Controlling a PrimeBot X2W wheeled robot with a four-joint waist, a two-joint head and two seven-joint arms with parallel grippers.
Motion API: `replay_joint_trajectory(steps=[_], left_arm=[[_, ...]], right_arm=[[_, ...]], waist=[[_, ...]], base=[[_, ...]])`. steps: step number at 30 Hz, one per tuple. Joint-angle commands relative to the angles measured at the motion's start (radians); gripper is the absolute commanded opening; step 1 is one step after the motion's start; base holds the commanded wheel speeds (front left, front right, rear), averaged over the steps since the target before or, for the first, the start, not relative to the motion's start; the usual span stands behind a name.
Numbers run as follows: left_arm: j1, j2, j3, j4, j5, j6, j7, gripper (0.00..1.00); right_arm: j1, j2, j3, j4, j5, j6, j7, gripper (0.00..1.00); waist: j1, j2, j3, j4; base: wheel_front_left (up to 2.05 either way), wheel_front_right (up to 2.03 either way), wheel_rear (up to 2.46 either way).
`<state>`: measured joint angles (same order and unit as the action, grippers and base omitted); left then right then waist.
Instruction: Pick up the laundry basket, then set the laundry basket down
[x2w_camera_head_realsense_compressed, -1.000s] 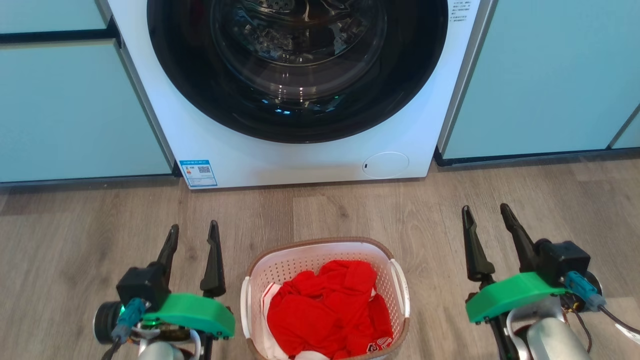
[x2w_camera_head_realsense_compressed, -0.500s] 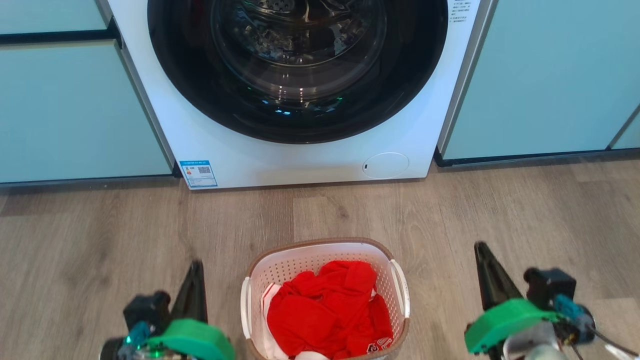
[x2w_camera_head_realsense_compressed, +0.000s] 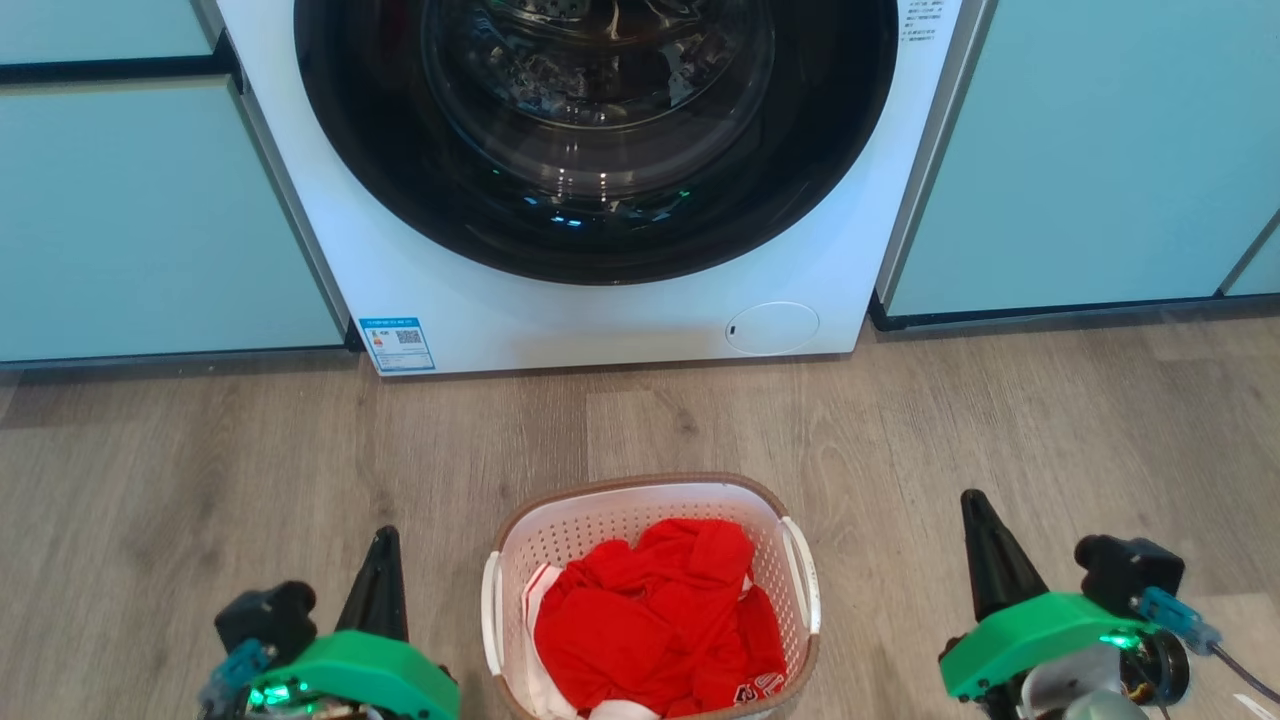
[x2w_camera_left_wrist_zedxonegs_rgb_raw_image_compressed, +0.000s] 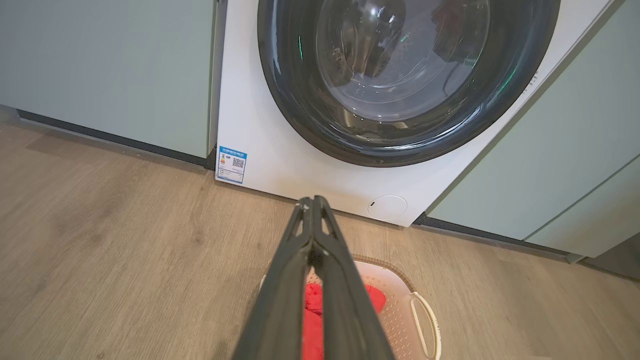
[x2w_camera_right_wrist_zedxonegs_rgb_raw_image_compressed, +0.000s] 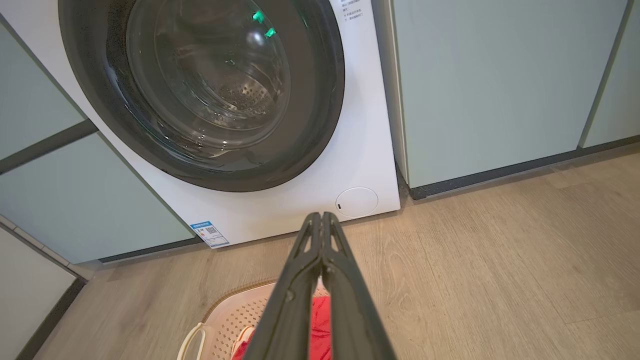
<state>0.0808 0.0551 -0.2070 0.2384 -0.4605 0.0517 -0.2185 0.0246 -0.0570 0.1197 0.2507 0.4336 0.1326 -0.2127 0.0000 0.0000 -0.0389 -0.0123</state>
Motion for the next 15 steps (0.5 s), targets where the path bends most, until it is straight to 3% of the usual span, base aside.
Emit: replay_joint_trajectory(steps=[1, 15], left_arm=[[-0.057, 0.006, 0.026, -0.029, -0.032, -0.009, 0.007, 0.00], [-0.074, 0.009, 0.058, -0.023, -0.183, -0.032, 0.044, 0.00]], right_arm=[[-0.052, -0.009, -0.010, -0.029, 0.035, 0.000, 0.005, 0.00], [-0.062, -0.014, -0.030, -0.026, 0.192, 0.000, 0.039, 0.00]], waist=[[0.0000, 0.0000, 0.001, 0.000], [0.0000, 0.0000, 0.006, 0.002]], base=[[0.00, 0.00, 0.00], [0.00, 0.00, 0.00]])
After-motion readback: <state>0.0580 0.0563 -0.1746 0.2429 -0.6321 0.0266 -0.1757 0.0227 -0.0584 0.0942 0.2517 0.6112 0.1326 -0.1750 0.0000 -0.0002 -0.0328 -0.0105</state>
